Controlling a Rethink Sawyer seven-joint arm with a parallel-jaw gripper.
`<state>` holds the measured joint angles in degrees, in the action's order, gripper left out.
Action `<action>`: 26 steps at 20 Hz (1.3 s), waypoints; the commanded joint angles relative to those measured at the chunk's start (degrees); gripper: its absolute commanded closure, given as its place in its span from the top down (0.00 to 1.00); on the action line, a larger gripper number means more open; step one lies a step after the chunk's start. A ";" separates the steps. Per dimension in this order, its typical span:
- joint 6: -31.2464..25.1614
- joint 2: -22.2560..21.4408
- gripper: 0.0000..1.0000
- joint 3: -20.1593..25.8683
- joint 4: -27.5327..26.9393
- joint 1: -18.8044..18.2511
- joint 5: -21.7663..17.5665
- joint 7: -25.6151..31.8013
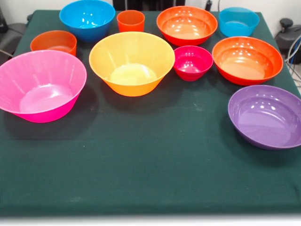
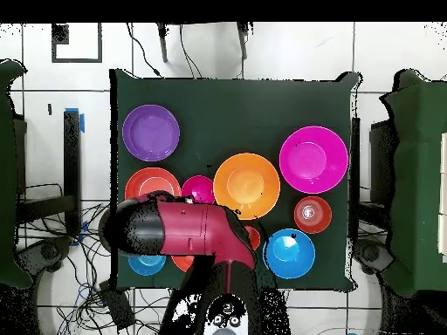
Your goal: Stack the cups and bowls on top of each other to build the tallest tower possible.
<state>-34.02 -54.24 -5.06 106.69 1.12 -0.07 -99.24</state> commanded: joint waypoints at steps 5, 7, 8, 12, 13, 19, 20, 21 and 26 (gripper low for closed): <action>0.59 11.75 1.00 3.97 -5.36 0.18 -1.47 -6.54; 1.42 12.76 1.00 4.45 -5.53 -0.06 -1.44 -5.97; 2.31 13.53 1.00 4.72 -5.71 -0.22 -1.47 -5.78; 4.28 15.92 1.00 5.04 -6.50 -0.41 -1.67 -5.51; 4.37 16.77 1.00 4.70 -6.98 -0.13 -1.66 -5.96; 10.45 20.60 1.00 4.91 -6.87 -0.31 -1.68 -6.81; 11.88 21.24 1.00 5.16 -6.47 -0.50 -1.62 -6.89; 12.48 21.58 1.00 5.24 -6.28 -0.70 -1.60 -6.80; 10.94 21.86 1.00 4.69 -7.48 -0.23 -1.08 -6.12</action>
<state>-25.40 -35.93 -4.89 102.28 0.78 -0.09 -99.24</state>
